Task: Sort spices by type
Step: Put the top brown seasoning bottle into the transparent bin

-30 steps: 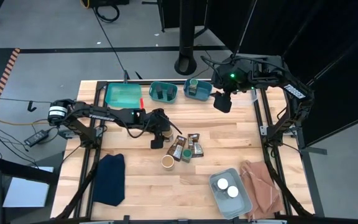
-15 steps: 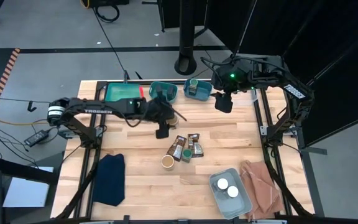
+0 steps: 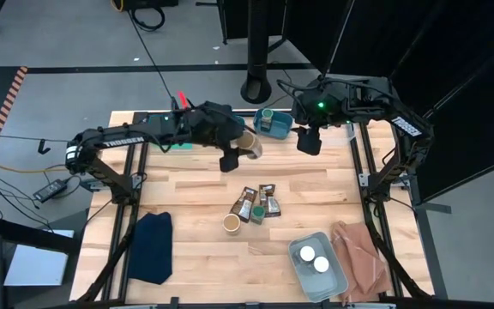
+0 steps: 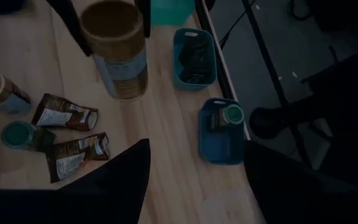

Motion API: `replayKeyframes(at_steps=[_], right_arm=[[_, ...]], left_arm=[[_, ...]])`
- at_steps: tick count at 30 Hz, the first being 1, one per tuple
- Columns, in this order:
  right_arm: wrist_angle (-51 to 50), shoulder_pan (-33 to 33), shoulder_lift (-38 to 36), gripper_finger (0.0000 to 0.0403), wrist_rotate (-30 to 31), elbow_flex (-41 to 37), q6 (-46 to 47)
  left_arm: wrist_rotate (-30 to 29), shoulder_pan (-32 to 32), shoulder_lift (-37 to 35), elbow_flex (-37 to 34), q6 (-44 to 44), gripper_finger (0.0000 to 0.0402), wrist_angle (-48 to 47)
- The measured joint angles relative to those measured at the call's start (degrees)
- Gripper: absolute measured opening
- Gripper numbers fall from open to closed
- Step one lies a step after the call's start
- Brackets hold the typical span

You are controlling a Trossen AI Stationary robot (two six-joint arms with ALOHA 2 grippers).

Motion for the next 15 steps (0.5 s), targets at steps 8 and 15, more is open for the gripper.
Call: replayKeyframes(at_steps=[8, 15], right_arm=[[6.9, 2.3, 0.1, 0.0261, -1.6, -3.3, -4.6], [14.9, 4.2, 0.1, 0.0261, -1.5, -11.5, -6.8]], left_arm=[[3.5, 0.0, 0.0, 2.7, -0.4, 0.0275, -0.4], [3.5, 0.0, -0.3, 2.8, -2.6, 0.0275, 3.5]])
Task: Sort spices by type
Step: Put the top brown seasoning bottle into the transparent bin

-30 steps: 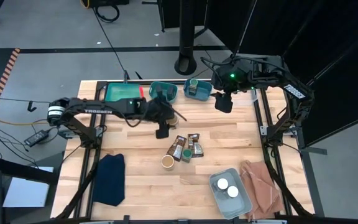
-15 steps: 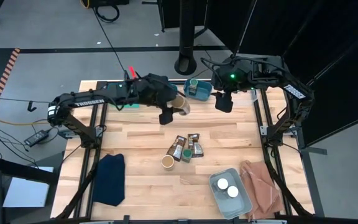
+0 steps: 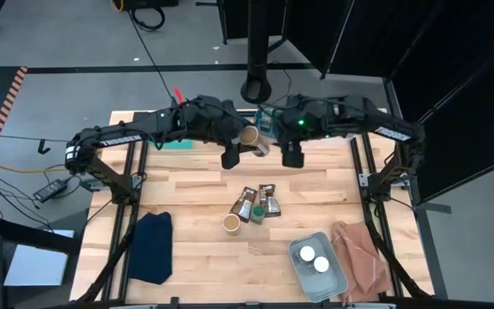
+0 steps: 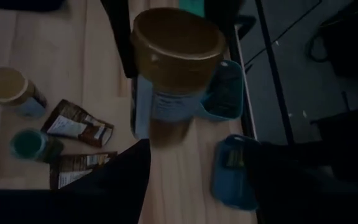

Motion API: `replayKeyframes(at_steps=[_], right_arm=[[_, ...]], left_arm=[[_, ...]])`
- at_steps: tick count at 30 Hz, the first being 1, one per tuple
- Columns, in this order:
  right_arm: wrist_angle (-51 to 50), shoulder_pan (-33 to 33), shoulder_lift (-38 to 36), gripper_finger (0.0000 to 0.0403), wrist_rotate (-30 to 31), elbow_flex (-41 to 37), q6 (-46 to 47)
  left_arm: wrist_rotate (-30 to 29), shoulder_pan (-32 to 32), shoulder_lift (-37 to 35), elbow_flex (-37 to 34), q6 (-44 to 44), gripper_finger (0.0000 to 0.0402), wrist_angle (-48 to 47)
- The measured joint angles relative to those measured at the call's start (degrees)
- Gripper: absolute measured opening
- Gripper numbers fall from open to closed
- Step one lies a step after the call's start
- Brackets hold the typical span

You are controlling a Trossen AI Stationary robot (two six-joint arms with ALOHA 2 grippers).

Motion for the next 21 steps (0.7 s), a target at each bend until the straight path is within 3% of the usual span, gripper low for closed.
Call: replayKeyframes(at_steps=[7, 11, 21], right_arm=[[9.2, 0.7, 0.0, 0.0262, -1.5, -6.4, 1.0], [11.4, 0.6, -0.1, 0.0261, -4.3, -7.6, 3.2], [14.1, -0.5, -0.2, 0.0261, -3.4, -8.0, 3.1]], left_arm=[[-0.7, 0.0, -0.3, 0.0, -0.4, 0.0275, 1.3], [-2.0, 0.0, -0.3, 0.0, -0.4, 0.0275, 1.5], [-2.5, 0.1, -0.4, -0.1, -1.4, 0.0275, 3.7]])
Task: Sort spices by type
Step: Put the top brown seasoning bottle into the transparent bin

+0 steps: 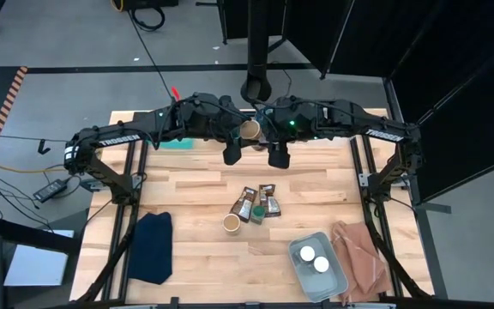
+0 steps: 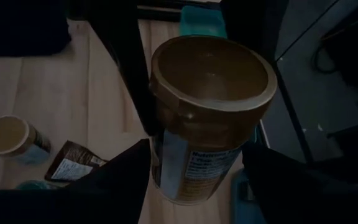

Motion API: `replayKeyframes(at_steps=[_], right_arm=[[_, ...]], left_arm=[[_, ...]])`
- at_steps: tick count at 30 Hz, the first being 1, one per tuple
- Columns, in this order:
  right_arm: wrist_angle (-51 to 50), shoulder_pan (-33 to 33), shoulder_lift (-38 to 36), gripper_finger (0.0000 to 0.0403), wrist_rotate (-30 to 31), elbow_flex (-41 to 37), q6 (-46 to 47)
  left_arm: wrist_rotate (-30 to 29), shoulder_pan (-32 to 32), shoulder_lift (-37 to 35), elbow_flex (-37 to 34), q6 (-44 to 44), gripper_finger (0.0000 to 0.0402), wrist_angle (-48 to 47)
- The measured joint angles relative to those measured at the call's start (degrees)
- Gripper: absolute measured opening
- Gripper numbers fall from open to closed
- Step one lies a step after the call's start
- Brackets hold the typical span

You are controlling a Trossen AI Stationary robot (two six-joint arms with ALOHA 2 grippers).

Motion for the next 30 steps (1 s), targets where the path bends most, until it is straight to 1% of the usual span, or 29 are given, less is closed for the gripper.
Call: replayKeyframes(at_steps=[12, 20, 26, 30], right_arm=[[2.2, -0.4, 0.0, 0.0277, 0.9, 0.0, -1.6], [4.4, -0.6, 0.0, 0.0276, 0.7, 0.0, -2.8], [1.9, -0.6, 0.1, 0.0279, 1.9, 0.0, -2.9], [3.9, -0.6, 0.0, 0.0278, 1.1, 0.0, -2.5]], left_arm=[[0.0, -0.1, -0.4, 0.0, -0.9, 0.0275, 1.5], [0.0, -0.1, -0.8, 0.0, -2.0, 0.0275, 2.8], [-0.4, -0.2, -0.5, -0.1, -3.3, 0.0275, 3.3], [-0.6, -0.2, -0.6, -0.1, -3.4, 0.0275, 5.0]])
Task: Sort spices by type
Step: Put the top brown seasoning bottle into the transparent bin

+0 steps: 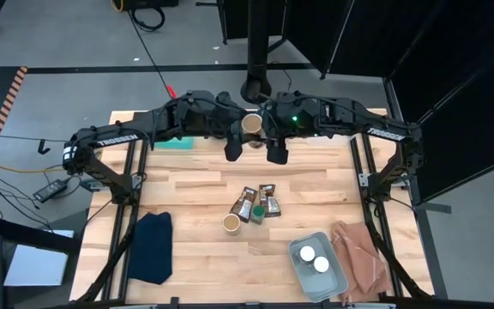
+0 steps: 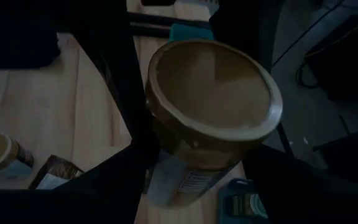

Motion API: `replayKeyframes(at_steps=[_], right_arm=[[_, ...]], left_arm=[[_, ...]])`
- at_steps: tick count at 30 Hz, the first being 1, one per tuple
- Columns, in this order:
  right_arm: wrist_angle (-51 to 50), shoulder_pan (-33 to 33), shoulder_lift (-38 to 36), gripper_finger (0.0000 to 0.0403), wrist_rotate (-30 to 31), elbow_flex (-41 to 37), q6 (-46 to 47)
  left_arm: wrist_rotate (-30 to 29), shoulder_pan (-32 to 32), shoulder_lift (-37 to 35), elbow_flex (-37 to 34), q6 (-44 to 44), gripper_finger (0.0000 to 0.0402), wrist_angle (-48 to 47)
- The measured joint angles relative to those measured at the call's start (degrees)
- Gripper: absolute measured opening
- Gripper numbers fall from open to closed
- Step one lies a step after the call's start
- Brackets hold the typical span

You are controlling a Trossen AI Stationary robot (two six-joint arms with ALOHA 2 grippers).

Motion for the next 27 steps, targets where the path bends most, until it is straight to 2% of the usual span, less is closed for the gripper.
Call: replayKeyframes(at_steps=[16, 22, 27], right_arm=[[4.2, -1.1, 0.0, 0.0281, -1.1, 0.0, -0.8], [-0.8, -1.1, -0.1, 0.0282, -0.7, 0.0, -1.8], [1.5, -0.9, -1.7, 0.0281, -0.7, 0.0, -2.1]], left_arm=[[-0.4, 0.0, -0.2, 0.2, 0.0, 0.0275, 3.2], [-0.4, 0.0, 0.3, 0.2, -0.3, 0.0275, 1.2], [-0.5, -0.1, 0.0, 0.3, -0.3, 0.0274, 2.7]])
